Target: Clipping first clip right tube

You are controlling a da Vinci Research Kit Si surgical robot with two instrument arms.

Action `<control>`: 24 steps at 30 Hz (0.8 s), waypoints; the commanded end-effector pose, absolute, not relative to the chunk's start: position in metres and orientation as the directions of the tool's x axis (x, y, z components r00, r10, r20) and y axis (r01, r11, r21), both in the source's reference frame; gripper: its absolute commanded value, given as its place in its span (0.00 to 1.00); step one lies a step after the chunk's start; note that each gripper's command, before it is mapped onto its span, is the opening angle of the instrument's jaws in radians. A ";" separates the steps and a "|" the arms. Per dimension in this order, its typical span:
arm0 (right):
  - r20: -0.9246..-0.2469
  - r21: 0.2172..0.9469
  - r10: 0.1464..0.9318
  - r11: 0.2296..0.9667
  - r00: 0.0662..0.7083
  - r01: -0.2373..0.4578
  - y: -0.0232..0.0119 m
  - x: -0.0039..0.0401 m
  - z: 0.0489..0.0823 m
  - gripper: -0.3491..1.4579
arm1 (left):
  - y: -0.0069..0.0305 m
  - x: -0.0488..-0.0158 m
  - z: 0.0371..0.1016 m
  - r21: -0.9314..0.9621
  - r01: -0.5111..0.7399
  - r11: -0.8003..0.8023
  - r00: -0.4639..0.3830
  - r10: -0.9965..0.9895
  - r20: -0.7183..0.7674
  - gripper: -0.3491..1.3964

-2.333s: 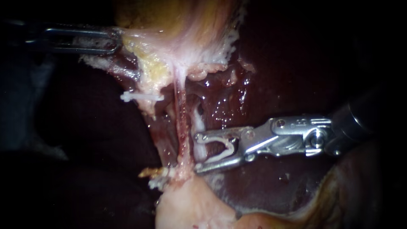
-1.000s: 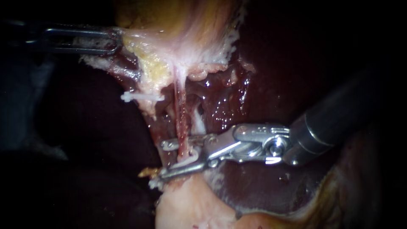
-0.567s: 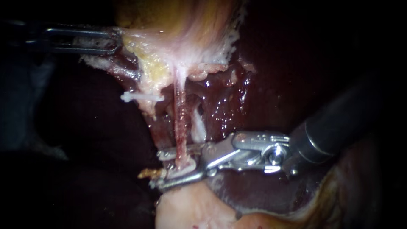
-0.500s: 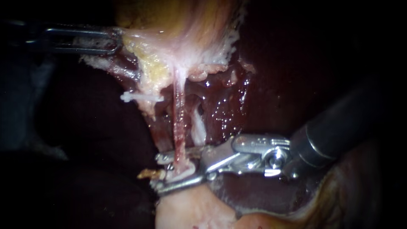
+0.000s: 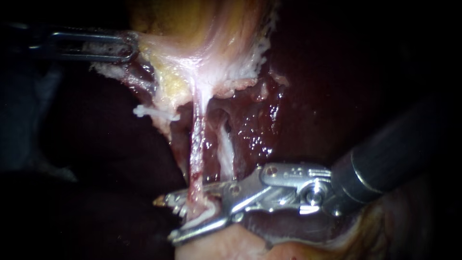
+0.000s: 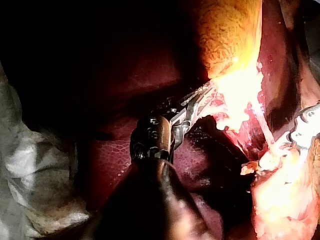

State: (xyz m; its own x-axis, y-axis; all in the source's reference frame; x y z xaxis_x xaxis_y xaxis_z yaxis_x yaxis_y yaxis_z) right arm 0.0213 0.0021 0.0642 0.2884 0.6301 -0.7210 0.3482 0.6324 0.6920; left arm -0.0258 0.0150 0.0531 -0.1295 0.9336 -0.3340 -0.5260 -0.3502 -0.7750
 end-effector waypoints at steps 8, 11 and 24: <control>-0.700 0.714 0.653 0.623 0.289 0.321 0.0030 0.0207 0.0643 0.34 | 0.0150 -0.0258 0.0531 -0.775 -0.525 -0.350 -0.130 0.934 -0.334 0.00; -0.694 0.719 0.660 0.621 0.287 0.311 0.0035 0.0204 0.0643 0.29 | 0.0150 -0.0258 0.0531 -0.775 -0.525 -0.350 -0.130 0.934 -0.334 0.00; -0.592 0.806 0.740 0.534 0.320 0.257 0.0044 0.0195 0.0643 0.00 | 0.0149 -0.0258 0.0531 -0.775 -0.525 -0.350 -0.130 0.934 -0.334 0.00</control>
State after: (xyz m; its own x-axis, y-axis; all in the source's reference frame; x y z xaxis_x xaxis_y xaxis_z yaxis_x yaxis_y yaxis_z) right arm 0.0194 0.0044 0.0642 0.3191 0.7413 -0.5904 0.2528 0.5338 0.8069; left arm -0.0258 0.0150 0.0531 -0.1297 0.9335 -0.3342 -0.5252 -0.3505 -0.7754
